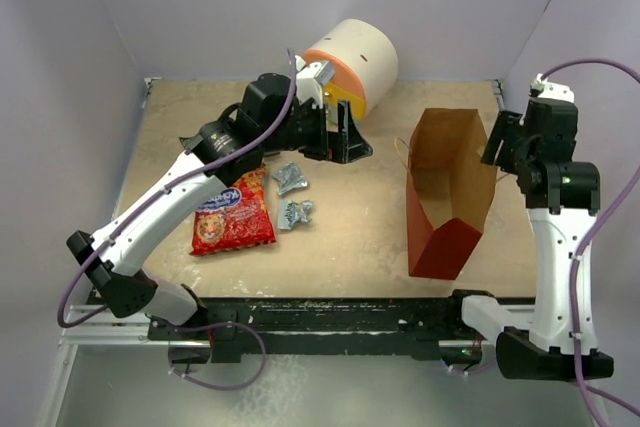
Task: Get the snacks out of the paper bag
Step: Adjust the paper bag at the center of the board, then reset both arms
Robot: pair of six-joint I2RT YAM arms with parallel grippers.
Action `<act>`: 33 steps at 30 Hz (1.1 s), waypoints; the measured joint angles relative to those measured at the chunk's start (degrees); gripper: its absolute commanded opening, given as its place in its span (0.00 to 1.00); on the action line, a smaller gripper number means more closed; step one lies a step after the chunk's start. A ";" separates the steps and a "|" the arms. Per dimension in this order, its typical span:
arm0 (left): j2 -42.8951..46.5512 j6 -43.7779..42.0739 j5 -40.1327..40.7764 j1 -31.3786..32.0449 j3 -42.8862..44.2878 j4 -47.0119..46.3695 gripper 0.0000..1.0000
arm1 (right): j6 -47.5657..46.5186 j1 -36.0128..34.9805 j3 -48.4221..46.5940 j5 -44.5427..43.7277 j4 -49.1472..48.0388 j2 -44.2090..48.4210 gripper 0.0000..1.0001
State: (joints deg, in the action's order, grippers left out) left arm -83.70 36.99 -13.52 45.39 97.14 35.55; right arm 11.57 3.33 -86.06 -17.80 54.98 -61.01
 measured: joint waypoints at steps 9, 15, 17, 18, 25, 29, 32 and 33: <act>-1.07 -3.52 2.95 -3.98 4.68 3.74 0.99 | -0.11 0.00 -14.75 13.33 0.96 -0.81 1.00; -1.01 -11.63 11.58 -9.75 21.22 11.47 0.99 | 0.55 -0.04 -28.68 24.81 -0.55 -1.46 0.99; -0.35 -14.56 15.21 -9.99 26.53 13.05 0.99 | 1.18 -0.07 -35.32 27.17 -0.59 -2.64 1.00; 0.31 -15.96 17.09 -9.97 28.72 13.84 0.99 | 1.53 -0.07 -38.40 28.20 -0.83 -3.26 1.00; 12.44 -23.34 28.48 -9.88 33.14 15.78 0.99 | 4.76 -0.07 -48.15 33.55 -3.74 -1.22 0.99; 19.02 -25.75 32.94 -9.86 33.27 15.10 0.99 | 5.70 -0.07 -48.30 33.83 -5.66 1.01 1.00; 21.86 -26.71 35.45 -9.86 33.81 14.64 0.99 | 6.16 -0.07 -47.08 33.73 -6.95 1.73 1.00; 22.27 -26.95 36.11 -9.86 33.92 14.60 0.99 | 6.34 -0.07 -46.42 33.64 -7.17 1.79 0.99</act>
State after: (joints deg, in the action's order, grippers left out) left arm -61.43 10.04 22.59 35.53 131.07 50.15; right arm 17.91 3.27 -132.49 15.84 47.81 -59.22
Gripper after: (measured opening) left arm 0.990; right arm 0.994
